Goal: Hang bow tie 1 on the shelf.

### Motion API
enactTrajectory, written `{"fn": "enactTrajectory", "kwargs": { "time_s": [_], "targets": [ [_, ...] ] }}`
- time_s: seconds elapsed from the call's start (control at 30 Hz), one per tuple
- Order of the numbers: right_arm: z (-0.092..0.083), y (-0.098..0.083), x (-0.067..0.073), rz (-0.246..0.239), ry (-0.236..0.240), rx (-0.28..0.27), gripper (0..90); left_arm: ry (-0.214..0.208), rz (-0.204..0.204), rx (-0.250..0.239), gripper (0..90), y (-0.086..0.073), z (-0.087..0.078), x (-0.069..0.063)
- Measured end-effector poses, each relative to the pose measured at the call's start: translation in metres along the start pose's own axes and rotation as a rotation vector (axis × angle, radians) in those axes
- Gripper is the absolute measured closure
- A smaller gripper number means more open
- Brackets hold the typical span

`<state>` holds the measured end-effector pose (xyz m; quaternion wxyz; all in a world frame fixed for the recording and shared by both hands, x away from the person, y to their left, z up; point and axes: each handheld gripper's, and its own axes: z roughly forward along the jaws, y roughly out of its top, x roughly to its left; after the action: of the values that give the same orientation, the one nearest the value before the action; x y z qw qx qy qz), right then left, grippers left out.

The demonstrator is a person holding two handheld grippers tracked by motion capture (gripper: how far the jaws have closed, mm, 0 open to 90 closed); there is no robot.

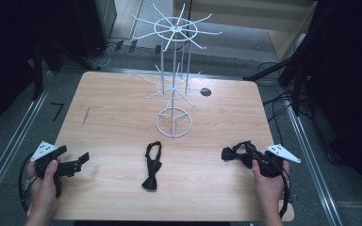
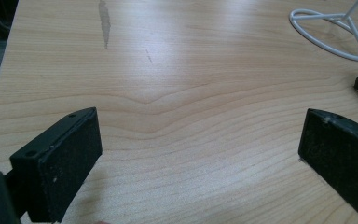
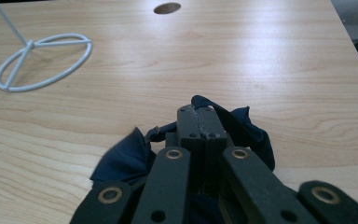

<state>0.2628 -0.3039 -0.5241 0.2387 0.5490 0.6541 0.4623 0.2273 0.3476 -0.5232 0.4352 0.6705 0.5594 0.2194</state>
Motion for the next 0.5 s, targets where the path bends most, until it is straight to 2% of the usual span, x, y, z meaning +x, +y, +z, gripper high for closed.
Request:
{"fn": "enactTrajectory", "kwargs": {
  "time_s": [0.27,0.5],
  "targets": [
    [-0.008,0.009,0.016,-0.039,0.034,-0.052,90.0,-0.001,-0.001,0.001,0.0,0.0,0.0,0.0],
    [-0.009,0.015,0.031,-0.081,0.056,-0.073,90.0,-0.001,0.0,0.0,0.0,0.0,0.0,0.0]
  ]
}}
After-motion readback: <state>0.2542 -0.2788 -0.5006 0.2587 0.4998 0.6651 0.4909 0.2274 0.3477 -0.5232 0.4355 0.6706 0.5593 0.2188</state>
